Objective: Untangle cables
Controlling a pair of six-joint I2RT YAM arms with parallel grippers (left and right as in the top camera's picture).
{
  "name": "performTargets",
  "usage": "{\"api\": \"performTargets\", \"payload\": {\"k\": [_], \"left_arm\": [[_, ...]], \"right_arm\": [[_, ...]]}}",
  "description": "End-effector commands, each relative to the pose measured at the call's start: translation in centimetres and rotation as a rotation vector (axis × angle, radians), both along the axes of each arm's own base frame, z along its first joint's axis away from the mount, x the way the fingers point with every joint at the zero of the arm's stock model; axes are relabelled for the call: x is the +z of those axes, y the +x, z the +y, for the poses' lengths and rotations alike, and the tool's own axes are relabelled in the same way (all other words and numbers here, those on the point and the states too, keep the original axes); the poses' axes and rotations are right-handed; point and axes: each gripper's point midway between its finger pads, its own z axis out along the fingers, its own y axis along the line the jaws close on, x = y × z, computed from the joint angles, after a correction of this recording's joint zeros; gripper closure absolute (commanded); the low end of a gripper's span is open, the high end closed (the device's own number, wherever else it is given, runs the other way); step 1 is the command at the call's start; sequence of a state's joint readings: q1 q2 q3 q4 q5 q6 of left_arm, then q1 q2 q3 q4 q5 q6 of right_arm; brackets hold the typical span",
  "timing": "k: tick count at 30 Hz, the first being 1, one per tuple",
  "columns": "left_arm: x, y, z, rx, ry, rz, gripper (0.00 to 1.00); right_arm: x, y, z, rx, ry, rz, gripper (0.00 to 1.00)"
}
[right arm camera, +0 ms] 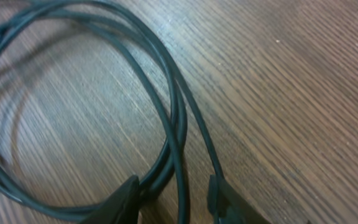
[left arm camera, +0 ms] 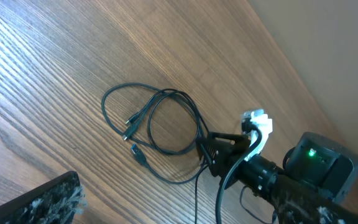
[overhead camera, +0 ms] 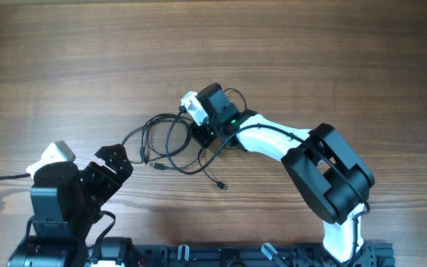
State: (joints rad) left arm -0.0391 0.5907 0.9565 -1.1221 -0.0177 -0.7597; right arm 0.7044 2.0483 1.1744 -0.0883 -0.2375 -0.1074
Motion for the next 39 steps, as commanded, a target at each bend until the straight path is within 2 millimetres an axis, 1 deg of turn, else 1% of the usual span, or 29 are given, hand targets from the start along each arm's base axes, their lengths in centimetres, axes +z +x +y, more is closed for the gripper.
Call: {"api": "performTargets", "payload": {"k": [1,3,6,9,11,13,15,16,18,20,21,23,24,26,27,28,29,30,31,33,34,35,37,38,39], "left_arm": [[0.0,0.0,0.3,-0.002,0.026,-0.002,0.0],[0.0,0.0,0.3,-0.002,0.026,-0.002,0.0],[0.0,0.0,0.3,-0.002,0.026,-0.002,0.0],[0.0,0.0,0.3,-0.002,0.026,-0.002,0.0],[0.0,0.0,0.3,-0.002,0.026,-0.002,0.0],[0.0,0.0,0.3,-0.002,0.026,-0.002,0.0],[0.0,0.0,0.3,-0.002,0.026,-0.002,0.0],[0.0,0.0,0.3,-0.002,0.026,-0.002,0.0],[0.0,0.0,0.3,-0.002,0.026,-0.002,0.0],[0.0,0.0,0.3,-0.002,0.026,-0.002,0.0],[0.0,0.0,0.3,-0.002,0.026,-0.002,0.0],[0.0,0.0,0.3,-0.002,0.026,-0.002,0.0],[0.0,0.0,0.3,-0.002,0.026,-0.002,0.0],[0.0,0.0,0.3,-0.002,0.026,-0.002,0.0],[0.0,0.0,0.3,-0.002,0.026,-0.002,0.0],[0.0,0.0,0.3,-0.002,0.026,-0.002,0.0],[0.0,0.0,0.3,-0.002,0.026,-0.002,0.0],[0.0,0.0,0.3,-0.002,0.026,-0.002,0.0],[0.0,0.0,0.3,-0.002,0.026,-0.002,0.0],[0.0,0.0,0.3,-0.002,0.026,-0.002,0.0],[0.0,0.0,0.3,-0.002,0.026,-0.002,0.0],[0.0,0.0,0.3,-0.002,0.026,-0.002,0.0],[0.0,0.0,0.3,-0.002,0.026,-0.002,0.0],[0.0,0.0,0.3,-0.002,0.026,-0.002,0.0],[0.0,0.0,0.3,-0.002,0.026,-0.002,0.0]], "right_arm": [[-1.8,-1.0,-1.4,0.137,-0.122,-0.033,0.65],[-1.8,-1.2,-1.5,0.16,-0.138,-0.033,0.67],[-1.9,-1.7,-1.3,0.171,-0.143,-0.026,0.77],[-2.2,-2.8,-0.8,0.221,-0.176,-0.039,0.77],[-2.4,-3.0,-0.4,0.223,-0.214,-0.073,0.77],[-2.7,-3.3,0.0,0.229,-0.245,-0.102,0.82],[-2.7,-3.4,0.1,0.229,-0.255,-0.112,0.91],[-2.6,-3.4,0.2,0.218,-0.25,-0.11,0.96],[-2.5,-2.5,-0.2,0.144,-0.24,-0.1,0.96],[-1.4,-0.4,-1.4,-0.03,-0.23,-0.087,0.96],[-0.6,0.4,-1.9,-0.08,-0.225,-0.087,0.96],[2.3,1.7,-2.8,-0.129,-0.207,-0.097,0.96],[4.3,2.2,-3.2,-0.146,-0.192,-0.11,0.96],[10.8,3.4,-4.5,-0.198,-0.124,-0.173,0.96],[16.4,4.2,-6.1,-0.258,-0.038,-0.248,0.96],[18.4,4.4,-6.8,-0.281,-0.008,-0.276,0.96],[20.8,4.6,-7.9,-0.315,0.031,-0.31,0.96],[22.9,4.7,-9.2,-0.349,0.062,-0.337,0.96],[25.1,4.7,-10.8,-0.391,0.096,-0.361,0.96],[27.7,4.4,-14.2,-0.472,0.122,-0.383,0.96],[28.3,4.2,-15.4,-0.503,0.126,-0.381,0.96],[28.8,3.9,-17.2,-0.544,0.121,-0.372,0.96],[28.8,3.1,-19.8,-0.605,0.105,-0.337,0.96],[28.5,2.6,-20.7,-0.614,0.096,-0.309,0.96],[28.0,2.0,-21.1,-0.607,0.092,-0.27,0.96]]}}
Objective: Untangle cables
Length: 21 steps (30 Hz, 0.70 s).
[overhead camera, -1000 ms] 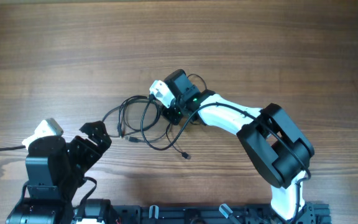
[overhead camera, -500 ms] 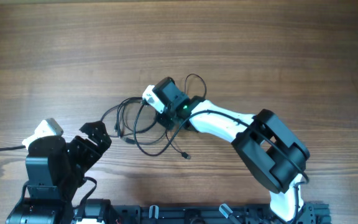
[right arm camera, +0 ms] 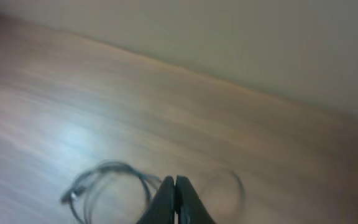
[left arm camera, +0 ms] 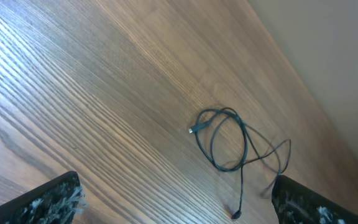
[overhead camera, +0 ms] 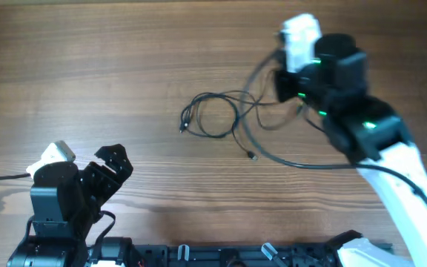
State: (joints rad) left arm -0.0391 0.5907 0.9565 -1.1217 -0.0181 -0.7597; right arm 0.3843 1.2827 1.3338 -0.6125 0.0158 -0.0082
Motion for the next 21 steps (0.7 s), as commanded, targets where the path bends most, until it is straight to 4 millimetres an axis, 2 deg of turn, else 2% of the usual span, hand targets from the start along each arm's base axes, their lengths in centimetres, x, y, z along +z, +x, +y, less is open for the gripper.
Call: {"api": "performTargets", "payload": {"k": [1,5,6,11,13,15,21], "left_arm": [[0.1,0.1,0.3,-0.002,0.026,-0.005,0.0],[0.8,0.7,0.3,0.0,0.022,-0.042,0.0],[0.7,0.7,0.3,0.001,0.022,-0.042,0.0],[0.7,0.6,0.3,0.001,0.022,-0.04,0.0],[0.7,0.6,0.3,0.001,0.022,-0.04,0.0],[0.7,0.6,0.3,0.001,0.022,-0.04,0.0],[0.7,0.6,0.3,0.001,0.022,-0.04,0.0]], "right_arm": [[-3.4,-1.2,-1.4,-0.017,0.021,0.156,0.96],[-5.8,-2.5,-0.5,0.036,0.035,0.261,0.96],[-6.5,-2.5,-0.2,0.05,0.042,0.28,0.91],[-11.6,-1.5,1.6,0.104,0.062,0.385,0.4],[-13.6,-0.8,2.7,0.138,0.084,0.426,0.3],[-15.5,-0.2,4.4,0.192,0.117,0.463,0.26],[-22.6,1.9,8.4,0.267,0.11,0.522,0.26]]}}
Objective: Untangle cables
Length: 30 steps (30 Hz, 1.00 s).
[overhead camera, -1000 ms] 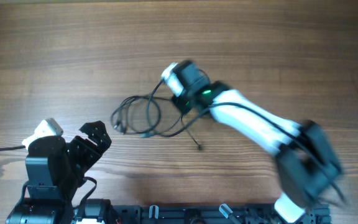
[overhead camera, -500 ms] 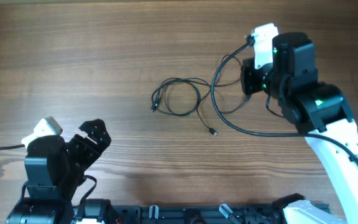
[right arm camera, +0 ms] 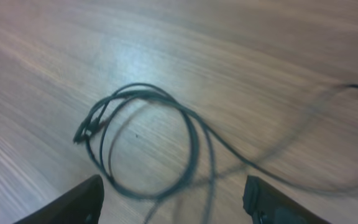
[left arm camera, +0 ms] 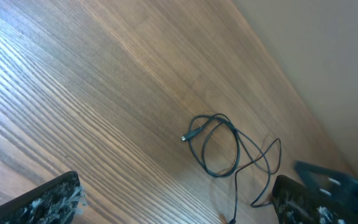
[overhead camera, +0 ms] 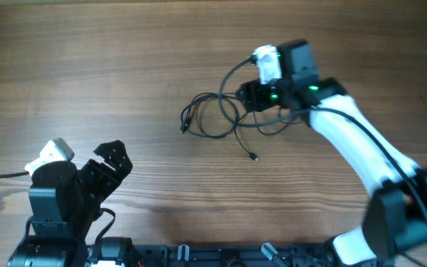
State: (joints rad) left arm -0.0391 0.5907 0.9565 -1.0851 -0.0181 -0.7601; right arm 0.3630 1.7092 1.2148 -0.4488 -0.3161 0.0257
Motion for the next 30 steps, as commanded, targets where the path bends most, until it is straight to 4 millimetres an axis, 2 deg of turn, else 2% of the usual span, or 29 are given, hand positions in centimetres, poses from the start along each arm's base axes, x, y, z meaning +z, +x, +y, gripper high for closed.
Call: {"api": "performTargets", "payload": {"k": [1,4,6,9,14,15,16,17,21,27,30], "left_arm": [[0.0,0.0,0.3,0.001,0.024,-0.003,0.0],[0.1,0.0,0.3,0.001,0.024,-0.004,0.0],[0.1,0.0,0.3,0.001,0.024,-0.004,0.0],[0.1,0.0,0.3,0.001,0.024,-0.004,0.0],[0.1,0.0,0.3,0.001,0.024,-0.004,0.0],[0.1,0.0,0.3,0.001,0.024,-0.004,0.0],[0.1,0.0,0.3,0.001,0.024,-0.004,0.0],[0.0,0.0,0.3,0.001,0.024,-0.003,0.0],[0.0,0.0,0.3,0.001,0.024,-0.003,0.0],[-0.3,-0.3,0.3,0.0,0.024,0.015,0.0],[-0.3,-0.3,0.3,0.001,0.024,0.016,0.0]], "right_arm": [[-4.7,-0.4,2.5,0.062,0.008,0.077,0.28],[-7.8,0.2,1.3,-0.008,-0.087,0.1,0.32],[-8.8,0.4,0.4,-0.064,-0.122,0.12,0.36],[-9.4,0.4,-0.1,-0.074,-0.153,0.126,0.47],[-9.4,0.0,0.1,-0.06,-0.144,0.142,0.55],[-9.6,-0.1,-0.2,-0.065,-0.158,0.148,0.48],[-9.7,0.0,-0.7,-0.08,-0.185,0.144,0.14],[-9.8,0.1,-1.1,-0.095,-0.209,0.136,0.01],[-9.1,0.9,-1.7,-0.122,-0.234,0.1,0.0],[-5.5,3.2,-1.0,-0.139,-0.179,-0.028,0.0],[-5.3,4.1,-2.0,-0.178,-0.204,-0.059,0.0]]}}
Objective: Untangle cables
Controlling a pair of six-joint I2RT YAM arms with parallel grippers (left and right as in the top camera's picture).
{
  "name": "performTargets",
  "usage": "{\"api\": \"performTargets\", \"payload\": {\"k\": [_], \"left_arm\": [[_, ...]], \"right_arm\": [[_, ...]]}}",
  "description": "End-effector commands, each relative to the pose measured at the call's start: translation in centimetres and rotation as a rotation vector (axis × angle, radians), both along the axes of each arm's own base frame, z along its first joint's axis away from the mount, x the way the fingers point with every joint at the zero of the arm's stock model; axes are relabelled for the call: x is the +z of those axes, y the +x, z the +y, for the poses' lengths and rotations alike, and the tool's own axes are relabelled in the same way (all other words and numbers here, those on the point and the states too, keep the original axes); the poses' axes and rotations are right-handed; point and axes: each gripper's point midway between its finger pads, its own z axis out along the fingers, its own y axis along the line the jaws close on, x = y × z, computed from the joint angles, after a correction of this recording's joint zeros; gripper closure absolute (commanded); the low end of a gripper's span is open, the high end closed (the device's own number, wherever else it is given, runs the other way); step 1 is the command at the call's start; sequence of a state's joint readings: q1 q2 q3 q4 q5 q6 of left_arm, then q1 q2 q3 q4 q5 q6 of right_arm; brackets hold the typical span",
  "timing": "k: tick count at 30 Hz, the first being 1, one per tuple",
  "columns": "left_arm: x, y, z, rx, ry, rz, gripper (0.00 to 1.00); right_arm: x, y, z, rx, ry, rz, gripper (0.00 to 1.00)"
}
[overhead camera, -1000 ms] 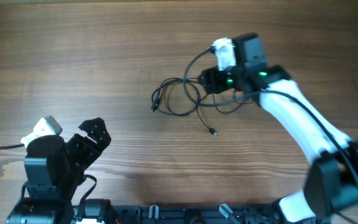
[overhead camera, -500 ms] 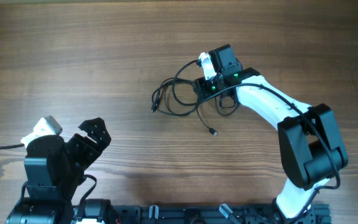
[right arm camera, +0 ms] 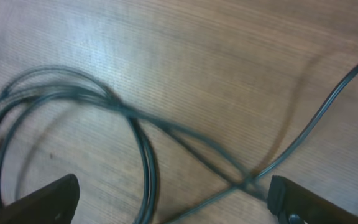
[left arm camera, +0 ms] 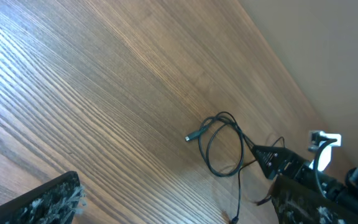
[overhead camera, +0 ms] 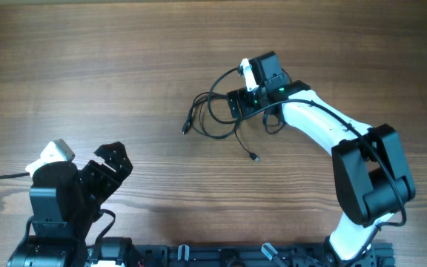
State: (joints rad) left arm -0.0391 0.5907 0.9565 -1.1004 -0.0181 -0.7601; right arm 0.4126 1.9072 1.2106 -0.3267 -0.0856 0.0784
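A tangle of thin black cables (overhead camera: 217, 119) lies mid-table, one plug end (overhead camera: 186, 127) at its left and another (overhead camera: 254, 157) below. My right gripper (overhead camera: 242, 104) is low over the tangle's right side and open. In the right wrist view (right arm camera: 173, 202) its fingertips (right arm camera: 42, 199) straddle a double loop (right arm camera: 145, 168) and a crossing of strands (right arm camera: 247, 180). My left gripper (overhead camera: 113, 167) waits open at the near left with nothing in it (left arm camera: 176, 202); its view shows the cables (left arm camera: 222, 143) far off.
Another dark cable curls at the table's right edge. The right arm (overhead camera: 325, 126) reaches from the near right across to the tangle. Bare wooden tabletop (overhead camera: 87, 67) stretches around the cables.
My right gripper, still open, has gone from above the tangle's right end to lower and further left, close over the loops. The cables have barely shifted. The left arm stayed put.
First my right gripper sat on the tangle left of centre, fingers around strands. Then it was shut and raised at the far right, the cables drawn rightward with it. Then it hung open over the lying cables, and now it is low over them.
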Motion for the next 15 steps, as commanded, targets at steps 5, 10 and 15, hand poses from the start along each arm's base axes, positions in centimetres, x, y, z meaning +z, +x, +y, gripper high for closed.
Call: {"api": "performTargets", "payload": {"k": [5,10,15], "left_arm": [[0.0,0.0,0.3,0.0,0.023,0.001,0.0],[0.0,0.0,0.3,0.0,0.023,0.001,0.0],[-0.1,-0.1,0.3,0.0,0.024,0.004,0.0]], "right_arm": [[2.0,2.2,-3.8,-0.121,-0.105,-0.094,0.0],[0.4,0.0,-2.6,-0.068,-0.041,0.02,0.04],[-0.3,-1.2,-0.7,0.003,0.055,0.075,0.56]]}}
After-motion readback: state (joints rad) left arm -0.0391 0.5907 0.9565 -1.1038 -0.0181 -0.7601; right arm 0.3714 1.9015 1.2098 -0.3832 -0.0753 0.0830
